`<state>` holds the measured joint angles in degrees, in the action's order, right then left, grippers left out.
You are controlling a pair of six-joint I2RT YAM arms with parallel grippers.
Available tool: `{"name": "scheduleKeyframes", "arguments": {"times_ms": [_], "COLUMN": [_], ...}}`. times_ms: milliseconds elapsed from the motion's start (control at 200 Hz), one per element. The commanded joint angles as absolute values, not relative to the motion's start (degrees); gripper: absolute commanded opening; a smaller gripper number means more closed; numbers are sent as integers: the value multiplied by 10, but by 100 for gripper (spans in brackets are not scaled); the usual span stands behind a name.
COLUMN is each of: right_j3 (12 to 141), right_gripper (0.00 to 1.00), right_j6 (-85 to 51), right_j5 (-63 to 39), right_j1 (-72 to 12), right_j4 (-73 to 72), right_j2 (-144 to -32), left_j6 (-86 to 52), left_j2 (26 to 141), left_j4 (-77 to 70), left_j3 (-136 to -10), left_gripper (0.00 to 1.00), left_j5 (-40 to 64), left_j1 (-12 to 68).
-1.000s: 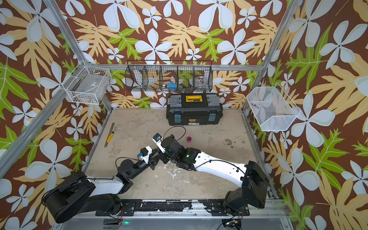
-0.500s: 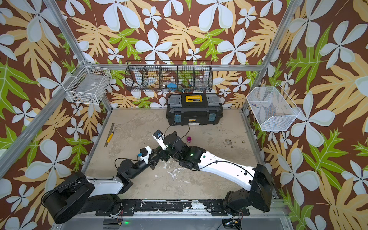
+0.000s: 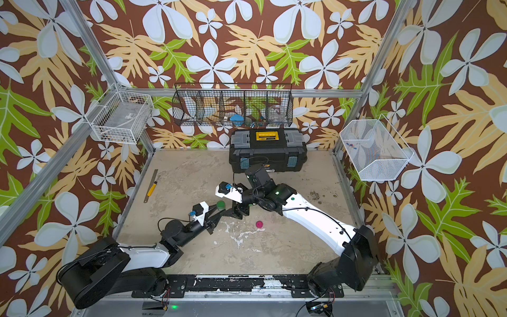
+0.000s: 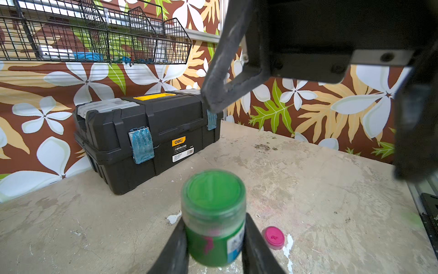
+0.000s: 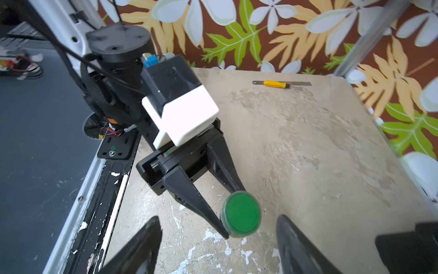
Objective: Close the paint jar lid
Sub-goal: Screw the lid onto the paint jar.
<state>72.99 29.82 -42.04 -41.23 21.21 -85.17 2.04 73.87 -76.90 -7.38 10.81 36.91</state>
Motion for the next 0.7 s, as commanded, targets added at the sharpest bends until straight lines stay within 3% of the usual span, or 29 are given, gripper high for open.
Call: {"name": "scheduleKeyframes", "arguments": {"times_ms": [0, 360, 691], "right_j3": [753, 849, 846], "right_gripper": [75, 66, 45], "right_j6": [391, 458, 449], "right_j5": [-550, -587, -573], "right_j1": [-384, -373, -373], "right_j4": [215, 338, 332], "right_j2": [-886, -1011, -1020], "left_j6": [24, 25, 25], "left_j2": [735, 734, 733], "left_j4": [-778, -778, -778], "left_j3": [-74, -74, -74], "left_gripper": [12, 12, 12], "left_j5": [109, 108, 107], "left_j1": [369, 369, 368]}}
